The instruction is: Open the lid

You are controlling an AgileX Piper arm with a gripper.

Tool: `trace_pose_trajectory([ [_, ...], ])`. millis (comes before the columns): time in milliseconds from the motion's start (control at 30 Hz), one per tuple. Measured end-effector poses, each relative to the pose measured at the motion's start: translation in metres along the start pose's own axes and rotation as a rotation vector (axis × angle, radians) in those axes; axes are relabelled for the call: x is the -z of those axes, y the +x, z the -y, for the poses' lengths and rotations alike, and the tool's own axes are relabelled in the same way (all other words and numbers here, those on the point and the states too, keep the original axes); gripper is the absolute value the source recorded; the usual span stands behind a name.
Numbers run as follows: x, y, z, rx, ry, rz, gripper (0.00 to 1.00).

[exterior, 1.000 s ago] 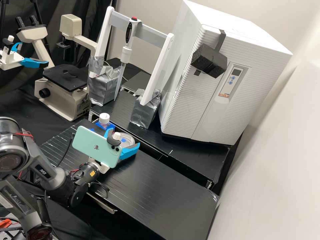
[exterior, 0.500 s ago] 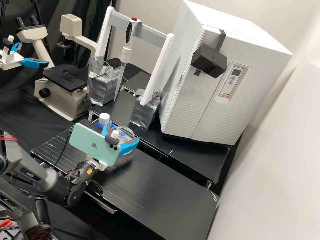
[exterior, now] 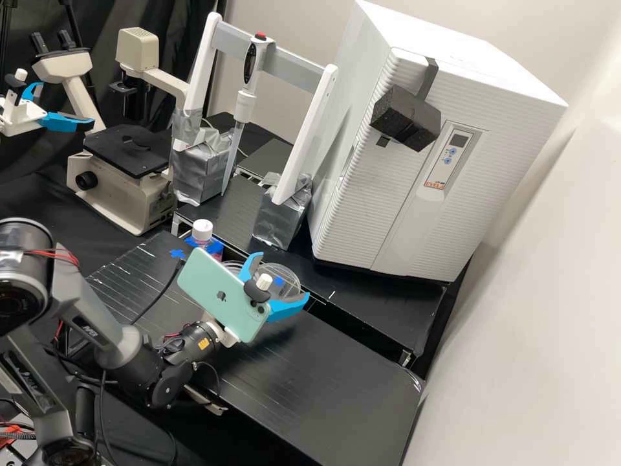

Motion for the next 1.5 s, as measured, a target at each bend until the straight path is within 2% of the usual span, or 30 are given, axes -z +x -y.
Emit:
trace_pose_trajectory([
  [300,-0.016,0.004,-0.004,-0.010,0.023,0.065,0.00],
  [533,-0.021,0.007,-0.005,-0.008,-0.011,0.078,0.00],
  [667,-0.022,0.007,-0.005,-0.009,-0.019,0.080,0.00],
  [933,-0.023,0.006,-0.010,-0.059,-0.041,0.102,0.00],
  [1300,-0.026,0.008,-0.008,-0.056,-0.036,0.114,0.00],
  [1333,-0.026,0.008,-0.008,-0.056,-0.044,0.113,1.00],
  [1500,-0.026,0.009,-0.007,-0.056,-0.046,0.111,1.00],
])
